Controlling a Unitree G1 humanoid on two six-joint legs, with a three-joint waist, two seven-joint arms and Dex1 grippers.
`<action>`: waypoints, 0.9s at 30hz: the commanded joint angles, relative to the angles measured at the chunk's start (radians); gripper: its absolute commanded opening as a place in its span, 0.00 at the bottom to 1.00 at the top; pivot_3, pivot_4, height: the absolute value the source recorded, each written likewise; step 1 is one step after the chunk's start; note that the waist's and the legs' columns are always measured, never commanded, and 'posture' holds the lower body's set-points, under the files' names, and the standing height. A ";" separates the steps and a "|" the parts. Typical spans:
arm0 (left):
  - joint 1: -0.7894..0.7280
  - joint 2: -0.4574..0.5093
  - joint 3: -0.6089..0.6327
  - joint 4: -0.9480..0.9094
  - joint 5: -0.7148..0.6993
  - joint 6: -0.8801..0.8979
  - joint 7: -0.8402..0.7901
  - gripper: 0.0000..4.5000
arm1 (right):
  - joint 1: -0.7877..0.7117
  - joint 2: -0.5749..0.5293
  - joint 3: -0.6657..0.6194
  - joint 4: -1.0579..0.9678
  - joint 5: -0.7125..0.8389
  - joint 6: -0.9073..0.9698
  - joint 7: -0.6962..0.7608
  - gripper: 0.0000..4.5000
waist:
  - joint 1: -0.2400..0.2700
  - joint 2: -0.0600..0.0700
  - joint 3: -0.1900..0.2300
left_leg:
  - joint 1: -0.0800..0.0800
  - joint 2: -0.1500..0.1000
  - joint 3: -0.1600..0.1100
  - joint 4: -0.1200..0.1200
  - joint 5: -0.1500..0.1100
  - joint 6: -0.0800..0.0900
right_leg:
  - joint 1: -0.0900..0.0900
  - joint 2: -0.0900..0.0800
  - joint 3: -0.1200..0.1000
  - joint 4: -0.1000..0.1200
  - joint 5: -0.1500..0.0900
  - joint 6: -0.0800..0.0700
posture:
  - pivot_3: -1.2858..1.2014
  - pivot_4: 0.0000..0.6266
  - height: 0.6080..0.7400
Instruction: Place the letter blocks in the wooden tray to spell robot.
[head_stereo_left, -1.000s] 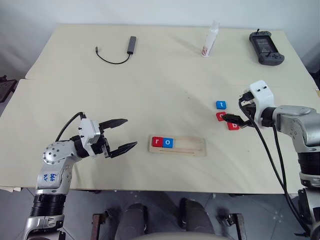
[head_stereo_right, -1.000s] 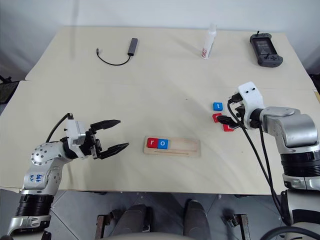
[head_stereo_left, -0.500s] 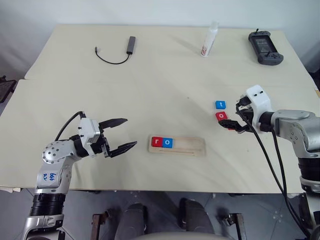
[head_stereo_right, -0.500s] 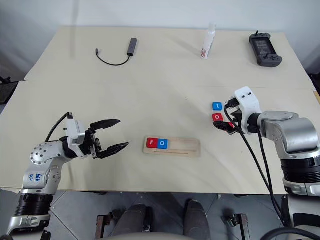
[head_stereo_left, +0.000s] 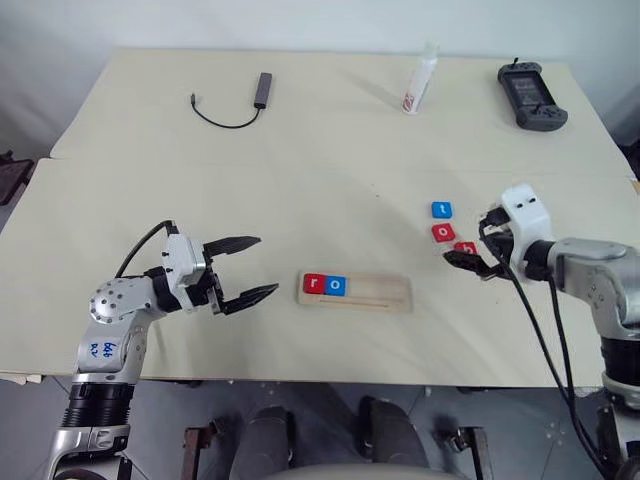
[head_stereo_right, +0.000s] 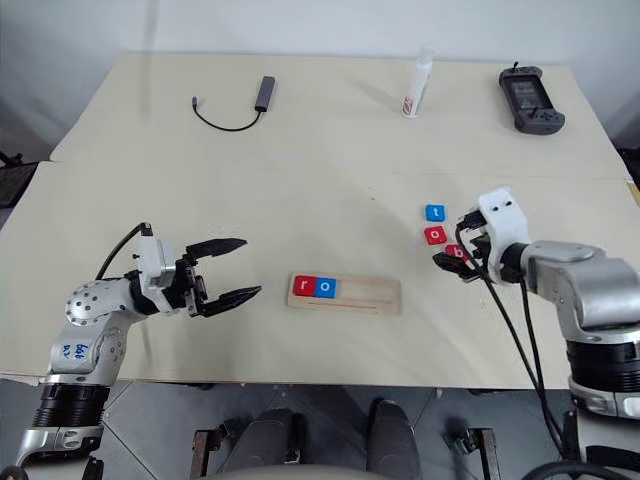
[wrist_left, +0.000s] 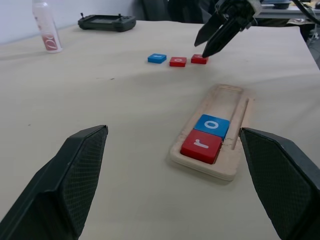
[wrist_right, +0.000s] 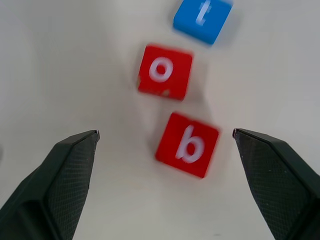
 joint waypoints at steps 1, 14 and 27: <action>-0.003 0.018 0.000 -0.038 -0.008 0.002 -0.016 0.99 | 0.010 0.018 -0.035 -0.016 -0.029 -0.024 -0.058 1.00 | -0.001 0.000 0.000 | 0.000 0.000 0.000 0.000 0.000 0.000 | 0.000 0.000 0.000 0.000 0.000 0.000 | 0.52 0.24 1.00; 0.004 0.010 -0.014 -0.049 -0.006 0.002 -0.025 1.00 | 0.026 0.082 -0.069 0.013 -0.051 -0.028 -0.133 0.56 | 0.000 0.000 0.000 | 0.001 0.000 0.000 0.000 0.000 0.000 | 0.000 0.000 0.001 0.000 0.000 0.000 | 0.52 0.24 1.00; -0.057 -0.024 -0.079 0.018 0.005 -0.029 -0.077 1.00 | 0.120 0.125 -0.192 -0.164 -0.026 0.062 -0.207 0.33 | 0.005 0.000 0.000 | 0.000 0.000 0.000 0.000 0.000 0.000 | 0.000 0.000 0.000 0.000 0.000 0.000 | 0.52 0.24 1.00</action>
